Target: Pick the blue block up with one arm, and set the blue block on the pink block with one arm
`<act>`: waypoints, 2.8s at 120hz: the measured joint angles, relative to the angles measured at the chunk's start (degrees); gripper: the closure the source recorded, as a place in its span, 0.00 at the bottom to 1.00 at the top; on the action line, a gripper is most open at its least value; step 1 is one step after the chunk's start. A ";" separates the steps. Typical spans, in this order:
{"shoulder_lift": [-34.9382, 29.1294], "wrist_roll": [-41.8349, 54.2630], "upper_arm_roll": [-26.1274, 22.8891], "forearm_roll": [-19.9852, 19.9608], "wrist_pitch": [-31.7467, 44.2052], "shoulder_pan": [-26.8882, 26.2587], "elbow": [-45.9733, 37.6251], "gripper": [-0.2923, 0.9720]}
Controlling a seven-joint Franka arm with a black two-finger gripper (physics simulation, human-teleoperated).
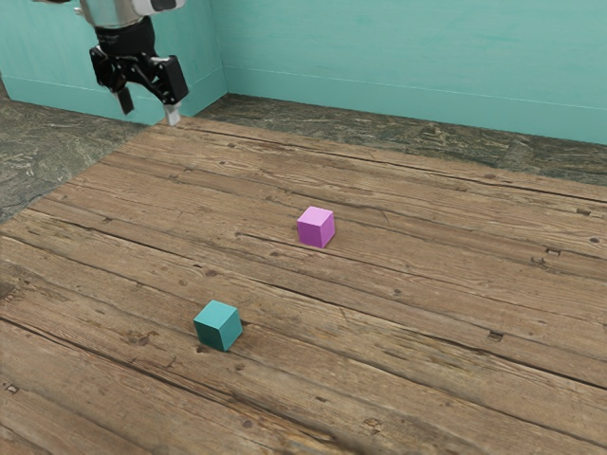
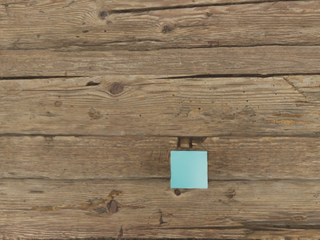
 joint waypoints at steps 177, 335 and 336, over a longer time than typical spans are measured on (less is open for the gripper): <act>-3.79 0.95 -3.47 -2.96 41.08 1.29 -48.44 0.23; 13.94 1.02 -2.68 -2.89 55.39 1.82 -45.99 0.23; 13.97 1.02 -2.68 -2.89 55.42 1.82 -45.98 0.23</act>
